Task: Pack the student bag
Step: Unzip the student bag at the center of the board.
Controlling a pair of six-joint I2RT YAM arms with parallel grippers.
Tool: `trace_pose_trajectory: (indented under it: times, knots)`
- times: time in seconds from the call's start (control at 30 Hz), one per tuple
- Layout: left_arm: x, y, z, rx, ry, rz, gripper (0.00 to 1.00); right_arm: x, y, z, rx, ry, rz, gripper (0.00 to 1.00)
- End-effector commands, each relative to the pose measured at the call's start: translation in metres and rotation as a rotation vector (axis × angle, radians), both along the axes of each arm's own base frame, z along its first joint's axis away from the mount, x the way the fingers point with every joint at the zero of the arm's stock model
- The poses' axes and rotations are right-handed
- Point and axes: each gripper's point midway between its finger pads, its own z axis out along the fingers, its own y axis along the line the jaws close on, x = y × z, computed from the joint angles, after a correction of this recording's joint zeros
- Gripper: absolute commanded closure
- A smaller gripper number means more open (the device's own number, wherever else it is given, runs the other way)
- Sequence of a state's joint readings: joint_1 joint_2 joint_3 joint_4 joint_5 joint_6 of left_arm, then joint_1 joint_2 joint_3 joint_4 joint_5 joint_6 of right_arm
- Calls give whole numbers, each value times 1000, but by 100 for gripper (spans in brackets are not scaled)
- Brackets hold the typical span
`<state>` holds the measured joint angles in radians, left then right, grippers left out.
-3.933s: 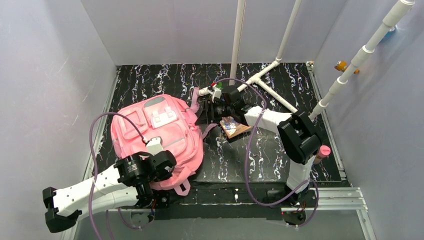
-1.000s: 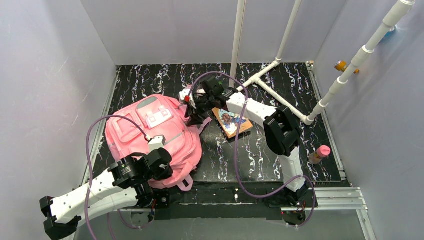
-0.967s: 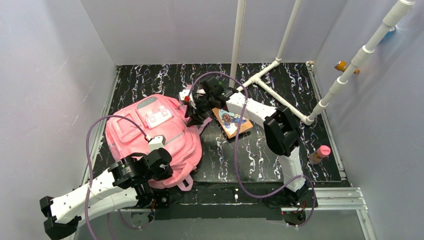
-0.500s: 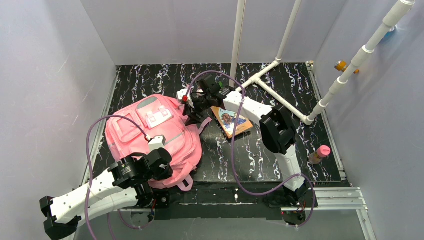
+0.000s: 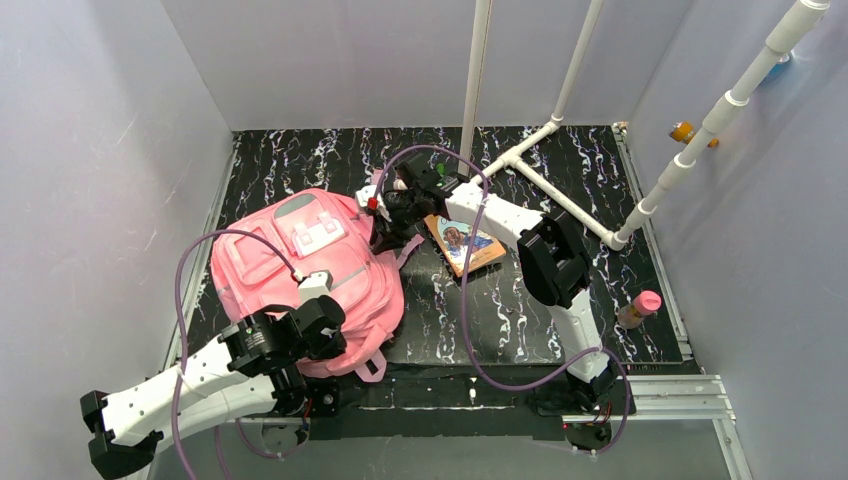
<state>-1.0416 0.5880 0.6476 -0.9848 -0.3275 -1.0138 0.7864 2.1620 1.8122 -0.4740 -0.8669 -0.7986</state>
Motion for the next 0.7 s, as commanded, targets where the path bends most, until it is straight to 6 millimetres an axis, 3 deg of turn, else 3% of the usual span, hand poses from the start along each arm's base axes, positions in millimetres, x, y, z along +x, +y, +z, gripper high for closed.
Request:
trace_pose_trajectory:
  times: [0.0, 0.1, 0.33, 0.5, 0.67]
  knots:
    - [0, -1, 2, -4, 13, 16, 100, -3, 3, 11, 28, 10, 35, 66]
    - [-1, -1, 2, -6, 13, 15, 100, -2, 3, 13, 29, 8, 38, 72]
    - [0, 0, 2, -4, 11, 18, 100, -1, -3, 28, 4, -3, -13, 99]
    - [2, 0, 3, 1, 3, 20, 100, -10, -12, 41, 22, -15, -41, 99]
    - [2, 1, 3, 7, 2, 20, 100, -25, -15, 35, 17, 42, -13, 99]
